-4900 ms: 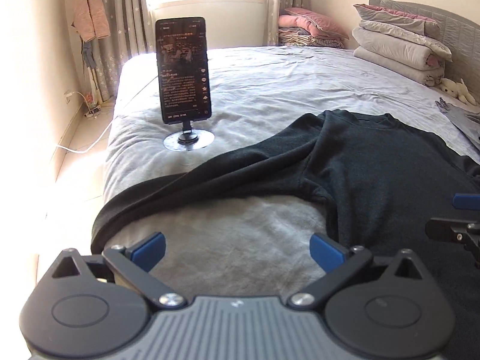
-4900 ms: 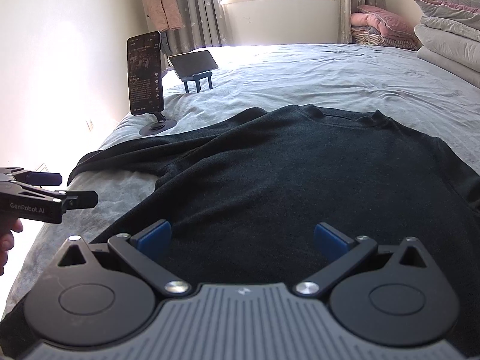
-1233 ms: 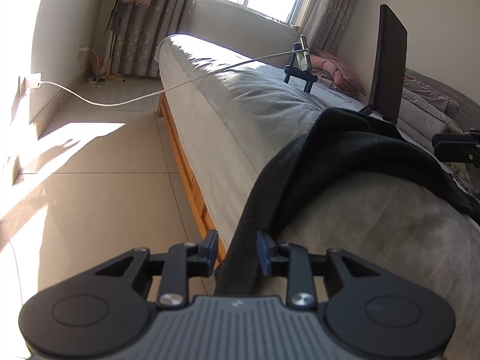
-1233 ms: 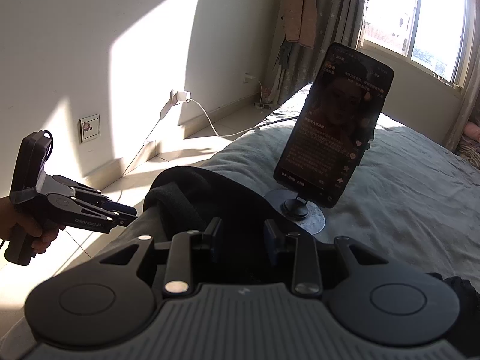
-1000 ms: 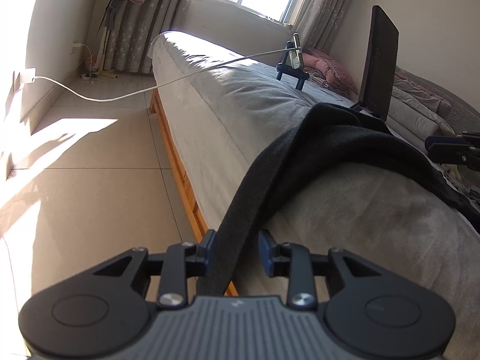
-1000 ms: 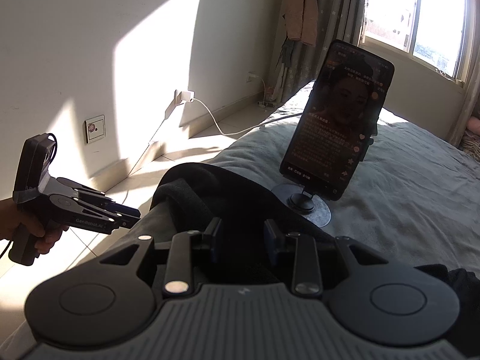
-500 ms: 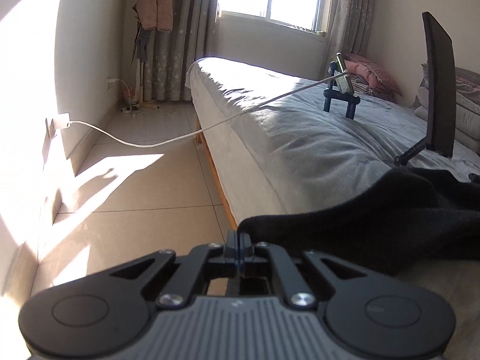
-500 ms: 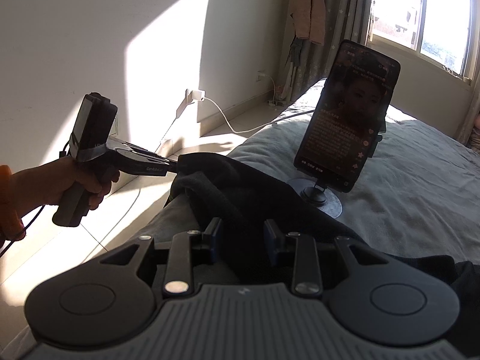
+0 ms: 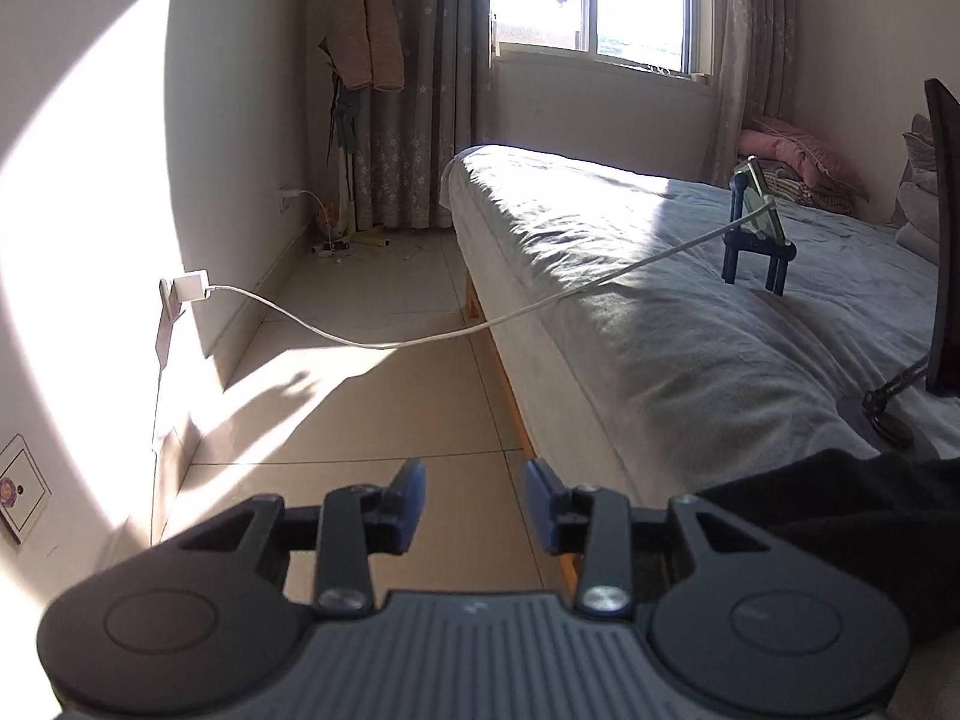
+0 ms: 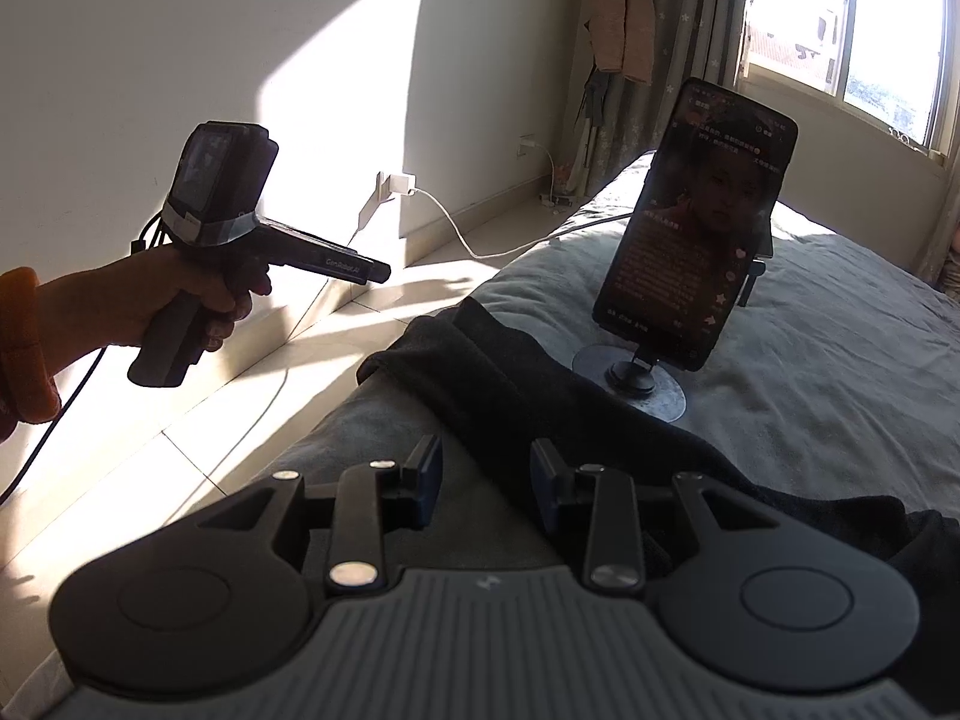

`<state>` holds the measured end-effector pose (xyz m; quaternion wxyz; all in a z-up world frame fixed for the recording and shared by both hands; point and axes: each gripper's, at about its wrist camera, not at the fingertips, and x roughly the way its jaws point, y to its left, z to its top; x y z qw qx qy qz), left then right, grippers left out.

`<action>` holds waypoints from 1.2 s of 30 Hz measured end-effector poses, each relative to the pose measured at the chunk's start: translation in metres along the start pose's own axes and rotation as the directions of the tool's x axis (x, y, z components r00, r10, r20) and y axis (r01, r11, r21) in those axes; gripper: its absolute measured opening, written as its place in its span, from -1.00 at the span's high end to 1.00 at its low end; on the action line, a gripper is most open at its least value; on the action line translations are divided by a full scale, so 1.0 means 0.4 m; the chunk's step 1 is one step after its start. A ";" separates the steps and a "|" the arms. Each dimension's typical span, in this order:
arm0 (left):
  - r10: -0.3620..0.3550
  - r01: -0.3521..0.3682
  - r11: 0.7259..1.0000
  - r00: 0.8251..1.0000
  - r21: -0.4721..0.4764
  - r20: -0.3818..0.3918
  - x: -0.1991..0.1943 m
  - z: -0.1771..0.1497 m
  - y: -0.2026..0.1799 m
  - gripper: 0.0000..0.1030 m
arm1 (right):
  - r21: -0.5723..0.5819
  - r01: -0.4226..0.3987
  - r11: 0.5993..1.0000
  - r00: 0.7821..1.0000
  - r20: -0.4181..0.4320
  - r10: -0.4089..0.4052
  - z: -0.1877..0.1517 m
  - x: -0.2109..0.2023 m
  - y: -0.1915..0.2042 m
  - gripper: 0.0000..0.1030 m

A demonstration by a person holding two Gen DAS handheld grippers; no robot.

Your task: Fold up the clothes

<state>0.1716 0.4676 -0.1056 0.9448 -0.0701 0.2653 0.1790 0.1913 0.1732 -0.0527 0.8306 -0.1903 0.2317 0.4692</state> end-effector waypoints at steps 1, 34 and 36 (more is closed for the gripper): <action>-0.019 0.019 1.000 1.000 0.000 -0.008 -0.010 -0.018 -0.002 0.26 | 0.000 -0.004 1.000 1.000 0.001 0.004 -0.003 -0.003 0.000 0.29; 0.015 -0.045 0.985 0.984 0.165 0.176 -0.203 -0.163 -0.044 0.94 | -0.155 0.026 0.987 1.000 -0.013 -0.028 -0.004 0.008 0.054 0.95; 0.024 -0.057 0.980 0.985 0.189 0.170 -0.222 -0.168 -0.039 0.94 | -0.182 0.049 0.982 0.998 -0.029 -0.056 -0.014 0.020 0.071 0.65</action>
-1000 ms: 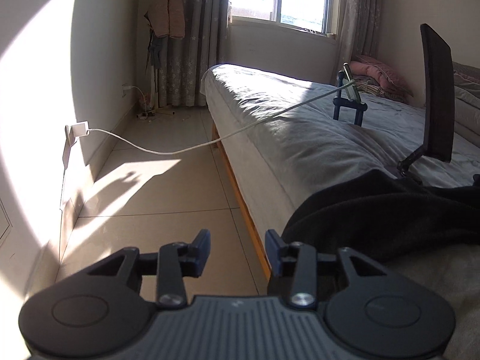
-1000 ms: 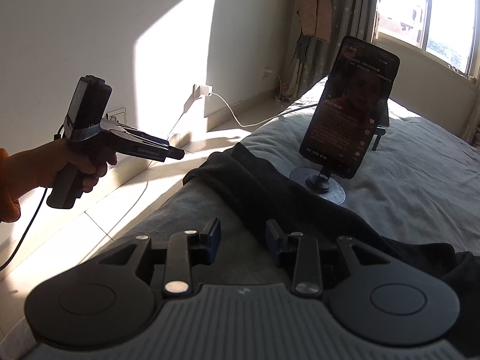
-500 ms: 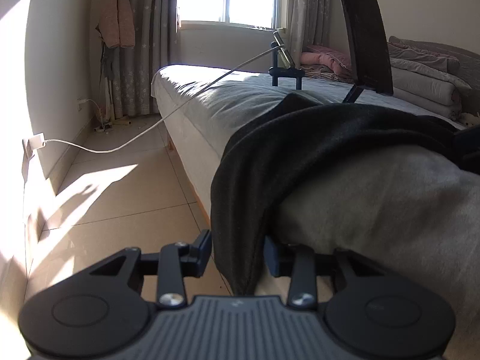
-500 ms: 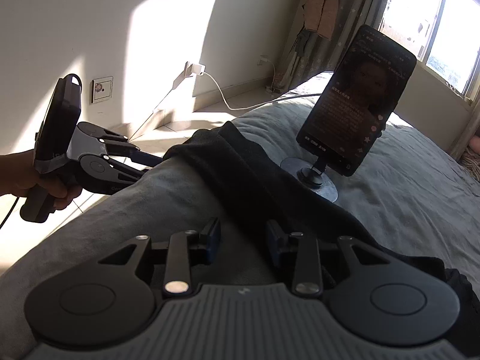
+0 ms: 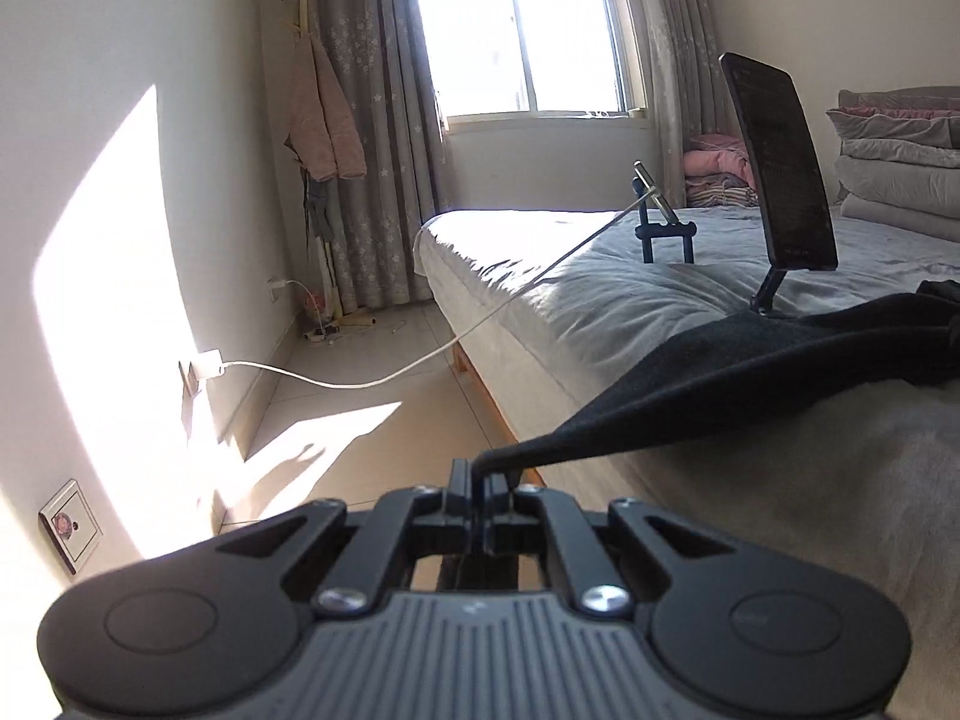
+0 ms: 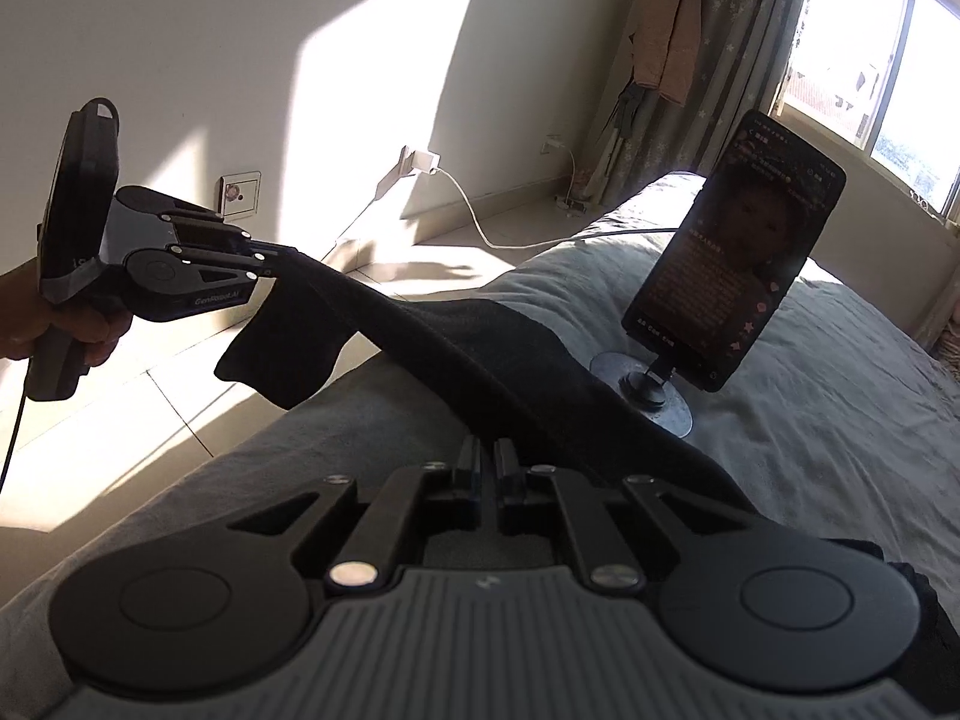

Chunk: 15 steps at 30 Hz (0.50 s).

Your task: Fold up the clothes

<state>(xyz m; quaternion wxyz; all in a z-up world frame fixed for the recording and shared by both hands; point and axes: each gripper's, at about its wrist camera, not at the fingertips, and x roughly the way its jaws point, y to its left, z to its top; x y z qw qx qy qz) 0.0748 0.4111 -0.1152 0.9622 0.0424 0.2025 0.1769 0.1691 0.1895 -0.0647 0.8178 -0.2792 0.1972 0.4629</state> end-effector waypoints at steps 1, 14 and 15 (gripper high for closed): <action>0.004 -0.004 1.000 1.000 0.011 -0.004 -0.005 -0.002 0.000 0.94 | -0.014 0.004 1.000 1.000 -0.004 -0.004 -0.005 0.006 0.007 0.47; 0.020 -0.020 0.999 1.000 0.030 -0.001 0.000 0.074 0.000 0.94 | -0.137 0.071 0.988 0.997 -0.027 -0.075 -0.025 0.071 0.012 0.92; 0.021 -0.021 0.999 1.000 0.033 0.000 -0.002 0.078 0.000 0.94 | -0.131 0.071 0.989 0.997 -0.023 -0.075 -0.024 0.064 0.012 0.92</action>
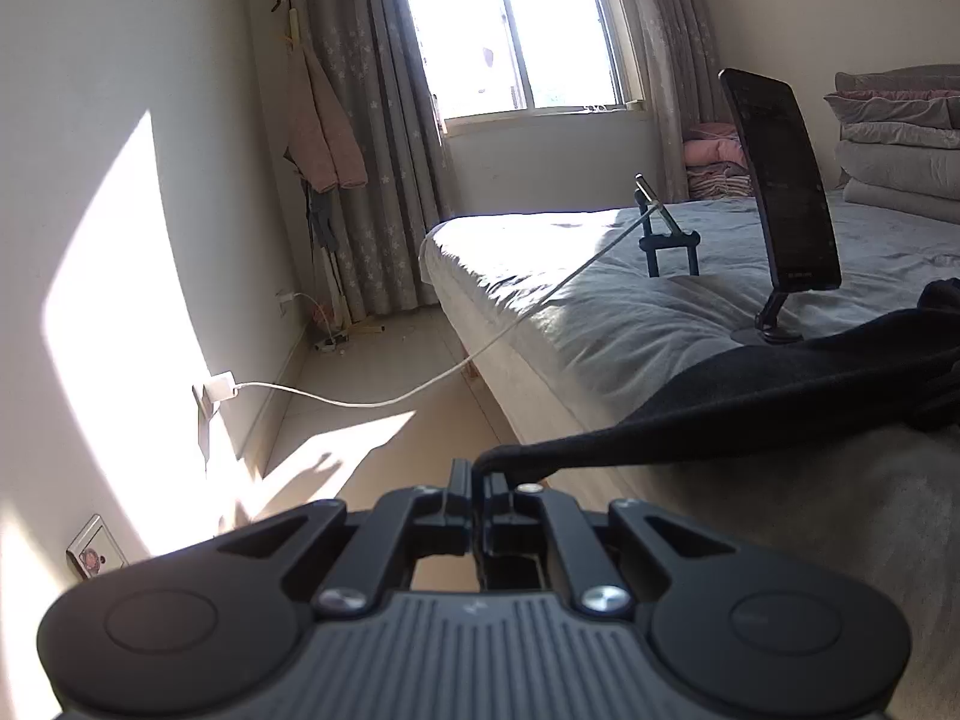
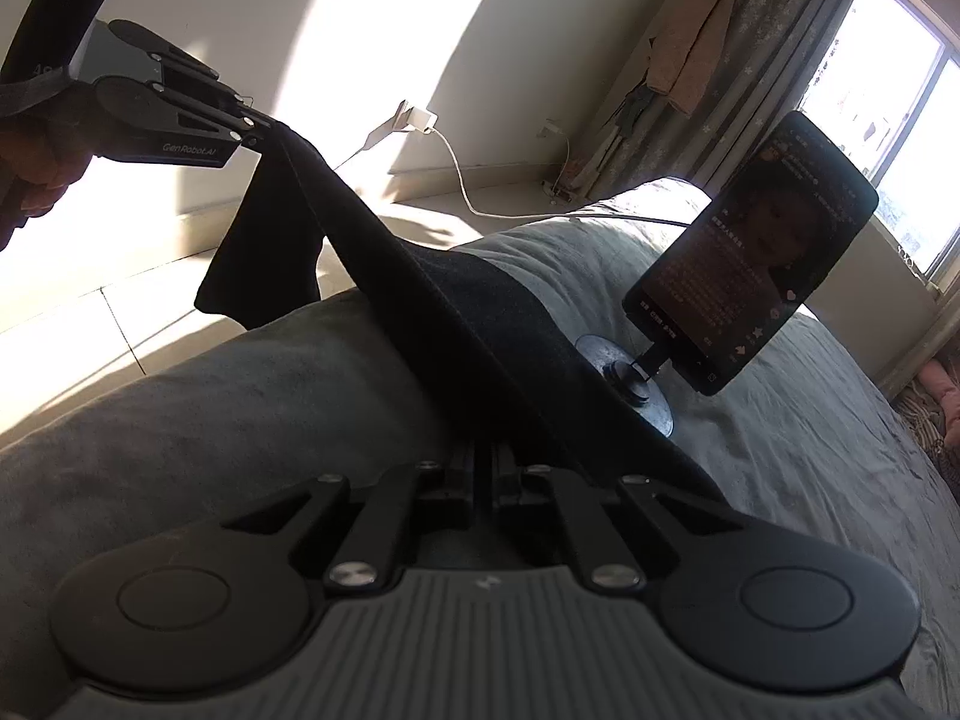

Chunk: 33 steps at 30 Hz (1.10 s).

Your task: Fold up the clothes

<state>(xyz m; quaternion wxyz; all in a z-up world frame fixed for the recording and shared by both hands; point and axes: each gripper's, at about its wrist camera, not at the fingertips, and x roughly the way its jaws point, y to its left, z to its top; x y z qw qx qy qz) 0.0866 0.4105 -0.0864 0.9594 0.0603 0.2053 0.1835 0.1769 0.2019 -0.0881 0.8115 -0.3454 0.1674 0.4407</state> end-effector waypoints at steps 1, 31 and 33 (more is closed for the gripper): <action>0.000 0.000 1.000 1.000 0.002 0.004 -0.006 0.003 0.002 0.94 | 0.023 -0.010 1.000 1.000 0.009 0.010 0.003 -0.014 -0.005 0.92; -0.148 0.158 0.987 0.970 0.034 -0.195 -0.012 0.061 -0.132 0.24 | 0.388 0.069 0.919 0.997 -0.051 -0.054 -0.184 -0.243 -0.224 0.21; -0.158 0.172 0.983 0.970 0.060 -0.185 0.006 0.093 -0.164 0.20 | 0.398 0.084 0.914 0.996 -0.055 -0.068 -0.205 -0.242 -0.262 0.21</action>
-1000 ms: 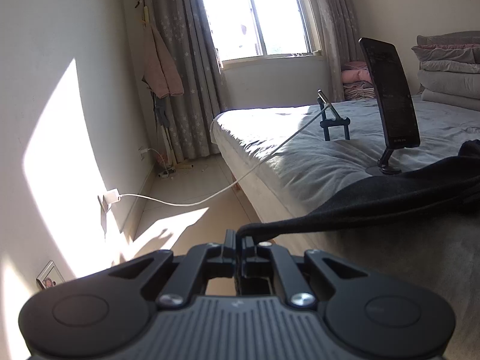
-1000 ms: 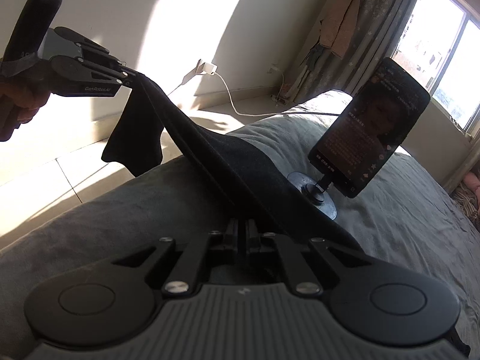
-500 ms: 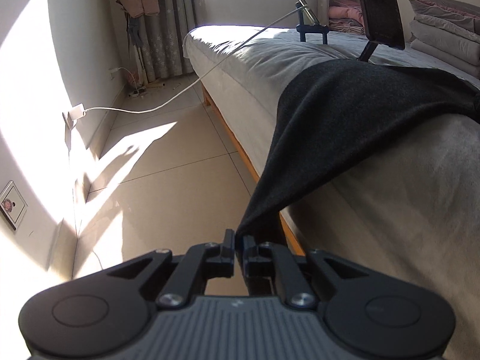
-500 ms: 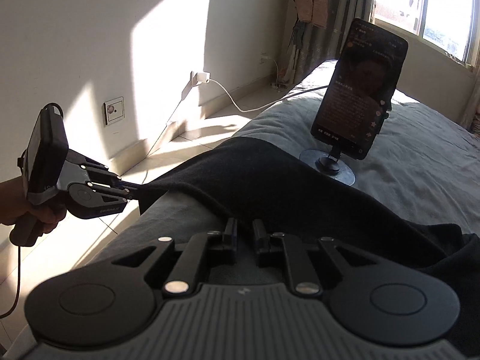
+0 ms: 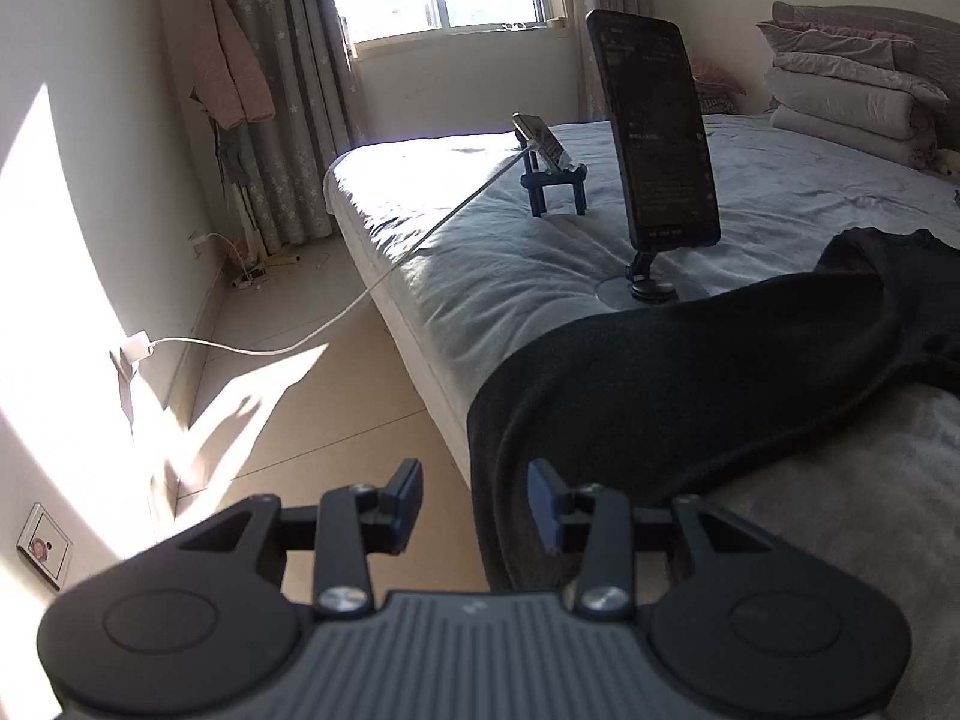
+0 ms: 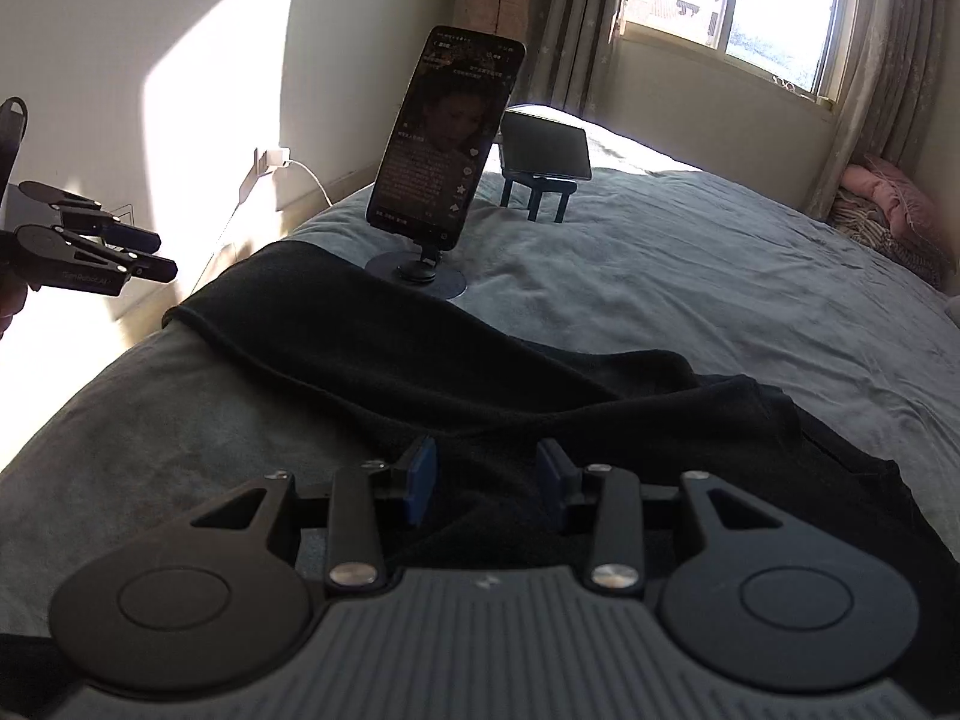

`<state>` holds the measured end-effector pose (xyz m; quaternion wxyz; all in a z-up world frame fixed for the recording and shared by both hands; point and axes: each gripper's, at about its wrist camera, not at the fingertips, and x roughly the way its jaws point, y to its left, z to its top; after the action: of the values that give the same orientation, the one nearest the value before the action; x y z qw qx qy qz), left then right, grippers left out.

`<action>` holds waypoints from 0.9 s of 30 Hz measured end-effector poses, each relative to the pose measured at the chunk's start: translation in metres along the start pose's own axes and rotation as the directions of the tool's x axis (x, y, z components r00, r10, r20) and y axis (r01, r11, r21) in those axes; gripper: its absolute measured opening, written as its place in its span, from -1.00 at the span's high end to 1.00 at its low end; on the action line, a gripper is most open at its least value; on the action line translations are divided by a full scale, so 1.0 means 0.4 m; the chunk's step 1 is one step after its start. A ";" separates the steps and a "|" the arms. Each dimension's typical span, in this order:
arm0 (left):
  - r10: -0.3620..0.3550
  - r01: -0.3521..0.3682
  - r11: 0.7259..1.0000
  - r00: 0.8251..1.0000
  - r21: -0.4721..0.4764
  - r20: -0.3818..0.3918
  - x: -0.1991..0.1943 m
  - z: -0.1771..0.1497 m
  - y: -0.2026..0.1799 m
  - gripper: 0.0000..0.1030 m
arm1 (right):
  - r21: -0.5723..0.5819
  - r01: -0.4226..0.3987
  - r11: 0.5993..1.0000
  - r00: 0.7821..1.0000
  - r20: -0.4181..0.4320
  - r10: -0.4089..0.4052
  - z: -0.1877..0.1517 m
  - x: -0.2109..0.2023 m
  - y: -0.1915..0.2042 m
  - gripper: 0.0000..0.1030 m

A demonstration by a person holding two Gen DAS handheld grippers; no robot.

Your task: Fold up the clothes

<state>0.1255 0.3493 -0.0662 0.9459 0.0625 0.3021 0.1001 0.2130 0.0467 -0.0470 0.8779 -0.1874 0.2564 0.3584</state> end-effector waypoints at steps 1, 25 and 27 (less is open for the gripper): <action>-0.002 0.002 1.000 1.000 0.011 0.004 0.011 0.017 -0.012 0.20 | 0.007 0.001 1.000 1.000 0.005 -0.001 0.001 0.006 -0.022 0.21; -0.304 0.319 0.929 0.947 -0.186 0.104 0.213 0.018 0.085 0.96 | -0.016 0.048 0.999 0.996 -0.074 -0.049 0.075 0.326 -0.207 0.74; -0.263 0.286 0.938 0.955 -0.197 0.134 0.197 0.016 0.085 0.98 | -0.010 0.071 0.997 0.997 -0.036 -0.072 0.087 0.313 -0.205 0.79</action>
<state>0.1868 0.3999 -0.0990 0.9665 -0.0773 0.2449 -0.0046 0.3601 0.0761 -0.0803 0.8846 -0.2068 0.2638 0.3244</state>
